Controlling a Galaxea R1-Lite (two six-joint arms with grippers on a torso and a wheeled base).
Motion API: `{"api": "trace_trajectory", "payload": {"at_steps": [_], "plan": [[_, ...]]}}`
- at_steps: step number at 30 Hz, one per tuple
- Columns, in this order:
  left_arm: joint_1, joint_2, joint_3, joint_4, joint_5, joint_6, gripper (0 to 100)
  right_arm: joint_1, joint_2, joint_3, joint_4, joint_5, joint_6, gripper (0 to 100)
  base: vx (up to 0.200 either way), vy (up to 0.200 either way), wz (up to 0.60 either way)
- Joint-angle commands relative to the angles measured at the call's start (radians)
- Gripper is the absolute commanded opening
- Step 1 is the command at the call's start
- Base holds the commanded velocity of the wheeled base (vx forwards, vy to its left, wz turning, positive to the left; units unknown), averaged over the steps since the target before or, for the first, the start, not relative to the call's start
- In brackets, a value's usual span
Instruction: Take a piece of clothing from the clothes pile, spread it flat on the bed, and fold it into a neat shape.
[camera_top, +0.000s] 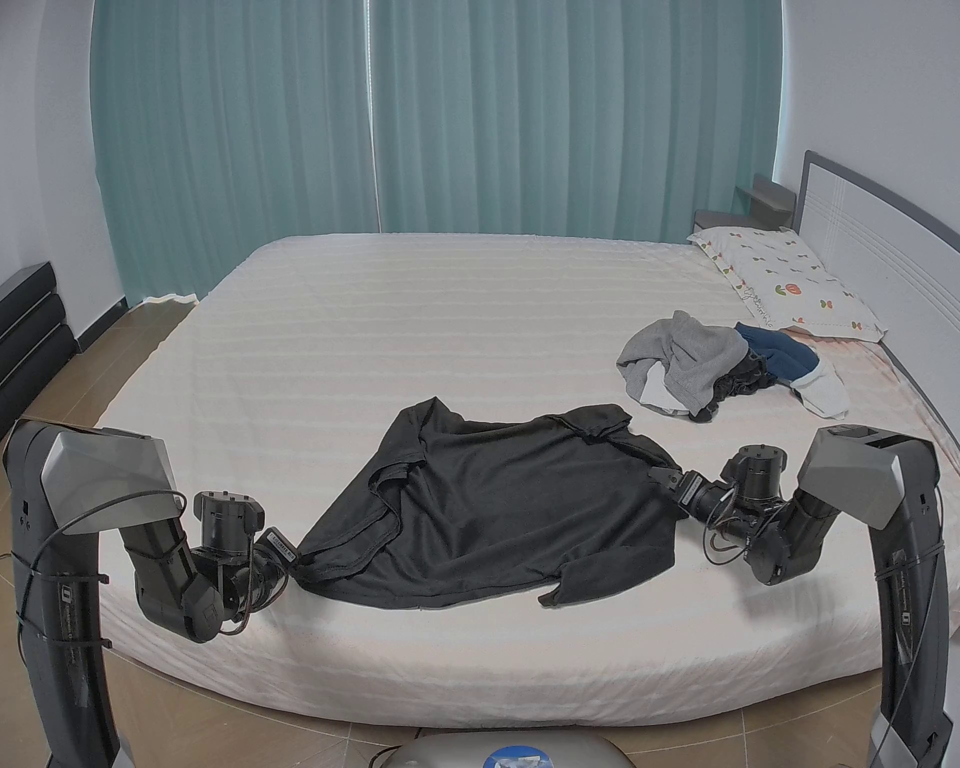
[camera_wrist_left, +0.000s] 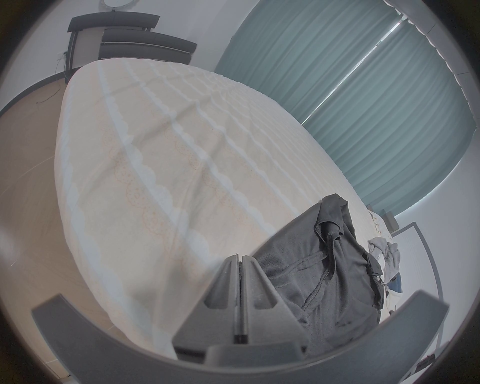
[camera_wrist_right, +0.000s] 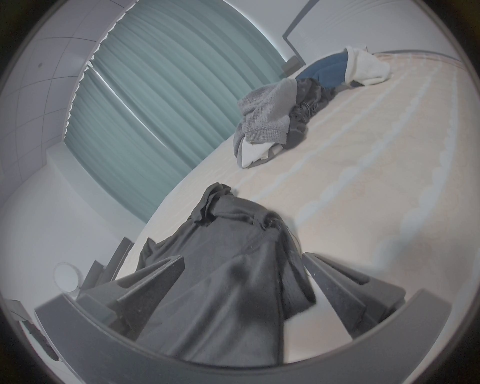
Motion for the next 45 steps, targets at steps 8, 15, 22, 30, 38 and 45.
{"api": "trace_trajectory", "payload": {"at_steps": [8,15,22,30,38,45], "plan": [[0.000,0.002,0.001,0.000,0.001,0.000,0,-0.049,-0.144,0.210,0.011,0.181,-0.011,100,0.000,0.000,0.00],[0.000,0.002,-0.001,0.000,0.001,0.000,0,0.016,-0.123,0.218,0.061,0.179,-0.039,100,0.000,0.000,0.00],[0.000,0.002,-0.001,0.000,0.001,0.000,0,0.020,-0.106,0.199,0.092,0.177,-0.059,100,0.000,0.000,0.00],[0.000,0.003,-0.002,0.000,0.001,0.000,0,0.036,-0.100,0.152,0.132,0.171,-0.054,0,0.000,0.000,0.00],[0.000,0.005,-0.012,0.000,0.001,0.000,0,0.033,-0.081,0.031,0.051,0.121,0.125,0,0.000,0.000,0.00],[0.000,0.008,-0.013,0.000,0.001,-0.002,0,0.036,-0.023,-0.054,0.046,0.059,0.156,0,0.000,0.000,0.00]]}}
